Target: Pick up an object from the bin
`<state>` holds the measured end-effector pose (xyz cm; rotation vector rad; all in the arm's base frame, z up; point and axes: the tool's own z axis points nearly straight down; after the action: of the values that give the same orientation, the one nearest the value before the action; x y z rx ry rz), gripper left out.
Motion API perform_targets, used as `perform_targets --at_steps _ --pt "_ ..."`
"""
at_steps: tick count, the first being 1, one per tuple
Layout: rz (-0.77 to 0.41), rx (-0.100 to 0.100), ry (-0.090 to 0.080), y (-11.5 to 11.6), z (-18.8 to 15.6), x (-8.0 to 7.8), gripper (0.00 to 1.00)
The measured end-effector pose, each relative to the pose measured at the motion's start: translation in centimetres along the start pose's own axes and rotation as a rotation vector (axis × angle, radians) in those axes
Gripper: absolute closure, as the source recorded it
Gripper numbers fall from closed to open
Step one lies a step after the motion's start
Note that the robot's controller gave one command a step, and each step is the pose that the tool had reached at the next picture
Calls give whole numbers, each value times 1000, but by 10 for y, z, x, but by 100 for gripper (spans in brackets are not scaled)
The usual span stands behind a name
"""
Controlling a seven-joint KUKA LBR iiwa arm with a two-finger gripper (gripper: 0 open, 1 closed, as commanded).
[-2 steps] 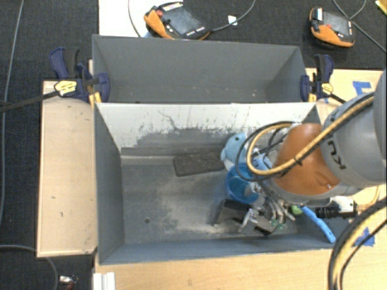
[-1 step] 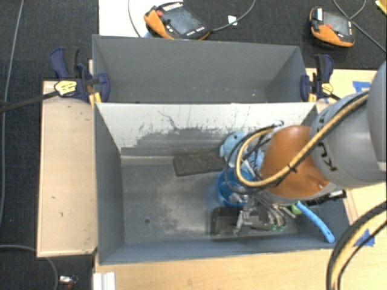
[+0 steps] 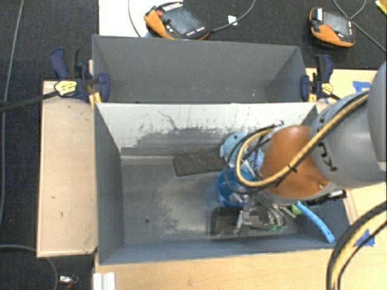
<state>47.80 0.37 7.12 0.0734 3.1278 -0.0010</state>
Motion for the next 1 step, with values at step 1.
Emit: perform_targets --at_steps 1 --pt "-2 0 8 0 -33 2 100"
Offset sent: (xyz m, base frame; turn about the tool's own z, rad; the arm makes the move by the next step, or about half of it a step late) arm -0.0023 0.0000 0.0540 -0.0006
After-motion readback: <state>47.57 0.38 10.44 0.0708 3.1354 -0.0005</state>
